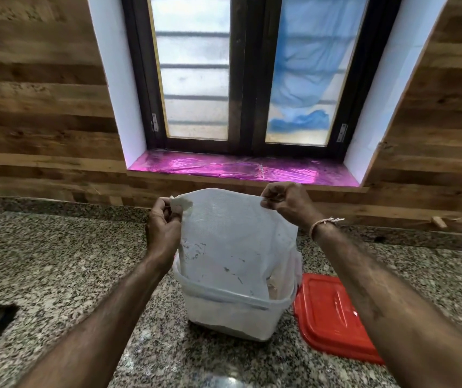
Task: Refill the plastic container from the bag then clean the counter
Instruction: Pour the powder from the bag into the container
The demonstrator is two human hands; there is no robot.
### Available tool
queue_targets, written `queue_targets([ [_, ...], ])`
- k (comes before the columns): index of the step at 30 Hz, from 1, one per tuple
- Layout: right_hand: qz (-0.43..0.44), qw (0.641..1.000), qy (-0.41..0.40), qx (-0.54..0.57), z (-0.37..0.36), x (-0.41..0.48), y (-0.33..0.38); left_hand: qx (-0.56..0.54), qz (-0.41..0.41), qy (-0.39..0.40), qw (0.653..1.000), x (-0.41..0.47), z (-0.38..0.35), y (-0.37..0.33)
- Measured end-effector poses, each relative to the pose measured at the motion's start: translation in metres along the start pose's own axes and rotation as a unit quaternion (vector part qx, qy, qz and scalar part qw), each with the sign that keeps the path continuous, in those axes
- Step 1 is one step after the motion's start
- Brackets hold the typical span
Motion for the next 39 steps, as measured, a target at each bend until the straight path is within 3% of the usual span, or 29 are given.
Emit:
queue_targets([
  [6,-0.007,0.997,-0.035,-0.067,0.004,0.010,-0.003,0.176,-0.107,-0.012,0.979,0.004,0.010,-0.014],
  [8,-0.004,0.998,-0.040,-0.056,0.004,0.011,-0.005,0.133,-0.078,-0.003,0.988,0.000,0.011,-0.013],
  [12,-0.025,0.998,-0.056,0.025,0.011,0.016,-0.021,-0.020,0.031,0.091,0.995,-0.006,0.003,0.003],
  [22,0.022,0.993,0.057,0.099,-0.013,0.019,0.006,0.019,-0.008,-0.006,1.000,-0.020,0.003,0.020],
  [31,0.130,0.990,0.054,0.005,-0.043,0.039,0.089,0.030,0.012,0.000,0.999,-0.030,0.006,0.029],
  [35,0.147,0.983,0.088,-0.059,-0.062,0.047,0.114,0.027,0.010,0.006,1.000,-0.030,0.004,0.025],
  [39,0.137,0.984,0.101,-0.043,-0.076,0.055,0.130,0.015,0.008,0.003,1.000,-0.030,0.004,0.022],
])
Point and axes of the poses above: each hand's wrist, its own x-axis towards the middle knuckle, its own z-axis out of the back of the hand, y = z × x, the point moved 7 cm from there along x, towards the middle knuckle, and after that the axes turned 1 degree about -x, right-handed, at the moved point
